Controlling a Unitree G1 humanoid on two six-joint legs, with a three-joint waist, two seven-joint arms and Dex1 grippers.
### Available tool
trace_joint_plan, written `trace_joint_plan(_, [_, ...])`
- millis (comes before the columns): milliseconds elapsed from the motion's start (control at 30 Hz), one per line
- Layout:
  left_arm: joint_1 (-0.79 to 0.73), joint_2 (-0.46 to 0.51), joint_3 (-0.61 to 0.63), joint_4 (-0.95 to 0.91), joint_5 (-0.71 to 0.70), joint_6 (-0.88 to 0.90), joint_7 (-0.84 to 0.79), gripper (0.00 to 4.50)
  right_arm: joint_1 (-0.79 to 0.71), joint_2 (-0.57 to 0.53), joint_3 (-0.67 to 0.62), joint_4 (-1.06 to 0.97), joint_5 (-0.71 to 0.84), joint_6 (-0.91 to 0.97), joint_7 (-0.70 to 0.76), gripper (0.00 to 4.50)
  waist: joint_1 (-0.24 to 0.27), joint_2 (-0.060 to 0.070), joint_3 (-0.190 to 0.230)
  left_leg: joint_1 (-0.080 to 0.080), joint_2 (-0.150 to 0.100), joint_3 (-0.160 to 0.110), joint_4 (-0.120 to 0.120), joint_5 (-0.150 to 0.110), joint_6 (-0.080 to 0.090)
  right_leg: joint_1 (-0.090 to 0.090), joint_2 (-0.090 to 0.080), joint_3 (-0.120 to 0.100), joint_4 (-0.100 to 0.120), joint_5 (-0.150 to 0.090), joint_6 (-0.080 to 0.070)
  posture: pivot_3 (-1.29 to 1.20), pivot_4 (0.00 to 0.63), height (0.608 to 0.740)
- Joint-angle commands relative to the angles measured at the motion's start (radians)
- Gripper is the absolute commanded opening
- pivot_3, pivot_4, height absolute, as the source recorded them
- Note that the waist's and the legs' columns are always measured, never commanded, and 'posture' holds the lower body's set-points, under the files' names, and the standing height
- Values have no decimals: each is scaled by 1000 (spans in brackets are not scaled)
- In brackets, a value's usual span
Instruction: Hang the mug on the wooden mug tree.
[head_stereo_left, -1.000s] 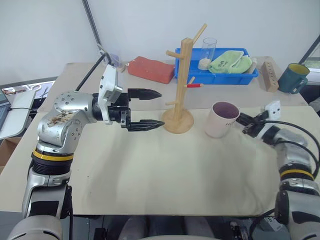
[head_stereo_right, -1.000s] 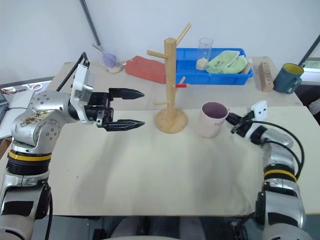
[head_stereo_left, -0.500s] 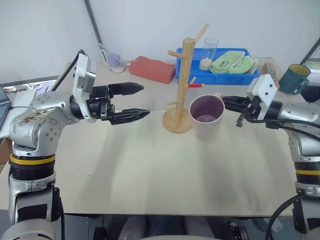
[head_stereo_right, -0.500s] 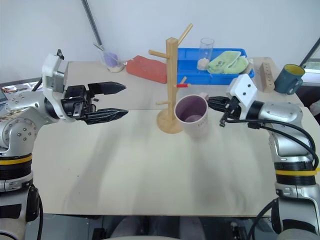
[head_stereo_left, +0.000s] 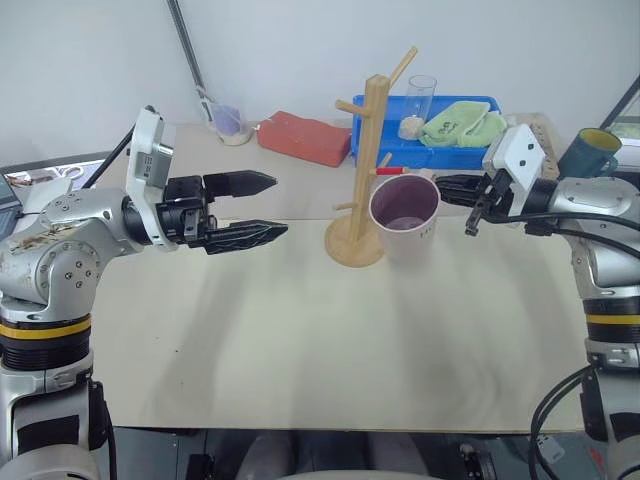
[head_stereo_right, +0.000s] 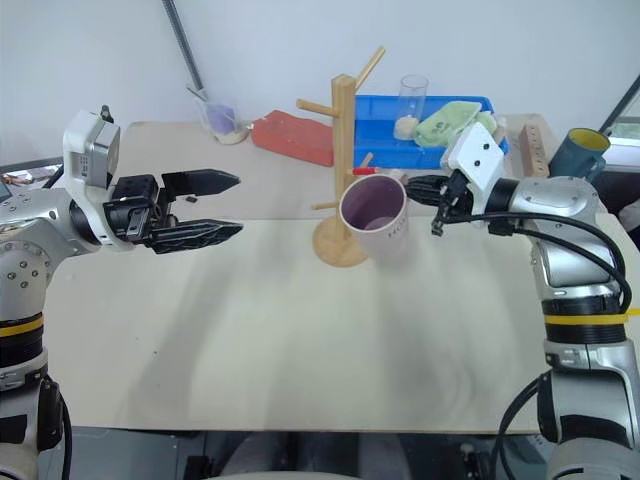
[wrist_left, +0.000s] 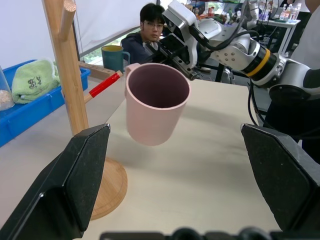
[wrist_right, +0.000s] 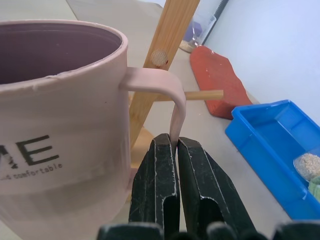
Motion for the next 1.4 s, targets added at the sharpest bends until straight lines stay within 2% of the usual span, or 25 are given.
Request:
trace_joint_plan(33, [-17, -4, 14, -22, -22, -6, 9, 4500, -50, 12, 3, 40, -14, -50, 6, 14, 0, 0, 0, 0, 0, 0, 0, 0, 0, 0, 0, 0, 0, 1, -1, 0, 150, 740])
trace_joint_plan(633, [0, -1, 12, -33, -12, -25, 15, 4500, -127, 47, 35, 126, -32, -101, 83, 14, -1, 0, 0, 0, 0, -1, 0, 0, 0, 0, 0, 0, 0, 1, -2, 0, 150, 740])
trace_joint_plan(1400, [2, 3, -2, -20, 4, -48, -3, 4500, -187, 87, 63, 174, -75, -112, 59, 14, -3, 0, 0, 0, 0, -2, -1, 0, -1, -1, 0, -1, 0, 1, -2, 0, 150, 740])
